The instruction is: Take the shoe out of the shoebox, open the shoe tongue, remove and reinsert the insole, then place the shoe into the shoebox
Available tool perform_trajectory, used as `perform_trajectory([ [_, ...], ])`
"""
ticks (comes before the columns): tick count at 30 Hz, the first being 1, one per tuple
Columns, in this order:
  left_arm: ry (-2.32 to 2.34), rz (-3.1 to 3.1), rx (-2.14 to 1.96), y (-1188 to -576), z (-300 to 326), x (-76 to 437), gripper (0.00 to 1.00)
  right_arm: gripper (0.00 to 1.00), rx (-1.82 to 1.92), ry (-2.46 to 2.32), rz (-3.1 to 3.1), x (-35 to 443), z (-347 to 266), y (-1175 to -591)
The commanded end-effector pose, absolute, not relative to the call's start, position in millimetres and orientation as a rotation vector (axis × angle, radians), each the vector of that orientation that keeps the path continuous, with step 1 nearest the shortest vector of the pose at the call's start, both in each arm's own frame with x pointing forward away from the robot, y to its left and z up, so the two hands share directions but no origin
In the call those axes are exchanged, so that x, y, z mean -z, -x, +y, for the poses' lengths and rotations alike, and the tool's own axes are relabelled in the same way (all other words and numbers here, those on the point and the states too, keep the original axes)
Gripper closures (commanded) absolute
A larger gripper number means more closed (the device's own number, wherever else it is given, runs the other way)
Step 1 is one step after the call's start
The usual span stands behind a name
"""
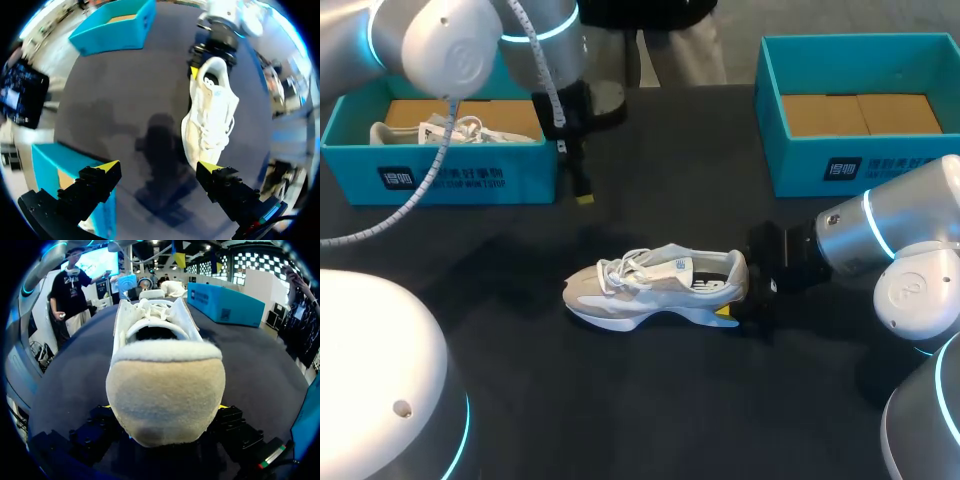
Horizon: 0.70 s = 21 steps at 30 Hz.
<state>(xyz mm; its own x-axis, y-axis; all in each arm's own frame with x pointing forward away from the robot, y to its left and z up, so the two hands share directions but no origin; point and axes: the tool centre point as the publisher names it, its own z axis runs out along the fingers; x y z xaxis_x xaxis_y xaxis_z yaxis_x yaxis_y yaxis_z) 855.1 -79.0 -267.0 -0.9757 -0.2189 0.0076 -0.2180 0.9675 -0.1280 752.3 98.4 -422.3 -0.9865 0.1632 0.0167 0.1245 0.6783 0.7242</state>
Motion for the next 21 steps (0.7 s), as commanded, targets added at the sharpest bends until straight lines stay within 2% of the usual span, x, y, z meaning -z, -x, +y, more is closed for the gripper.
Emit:
perform_trajectory([
  [1, 0.815, 2.986, 0.121, -843, -80, 264, 0.0, 1.0, -1.206, -0.246, 2.837, 425, 101, -755],
  [6, 1.089, 2.879, 0.111, -830, -85, 266, 0.0, 1.0, -1.206, -0.246, 2.837, 425, 101, -755],
  [21, 1.401, 2.654, 0.172, -791, -128, 275, 0.0, 1.0, -1.206, -0.246, 2.837, 425, 101, -755],
])
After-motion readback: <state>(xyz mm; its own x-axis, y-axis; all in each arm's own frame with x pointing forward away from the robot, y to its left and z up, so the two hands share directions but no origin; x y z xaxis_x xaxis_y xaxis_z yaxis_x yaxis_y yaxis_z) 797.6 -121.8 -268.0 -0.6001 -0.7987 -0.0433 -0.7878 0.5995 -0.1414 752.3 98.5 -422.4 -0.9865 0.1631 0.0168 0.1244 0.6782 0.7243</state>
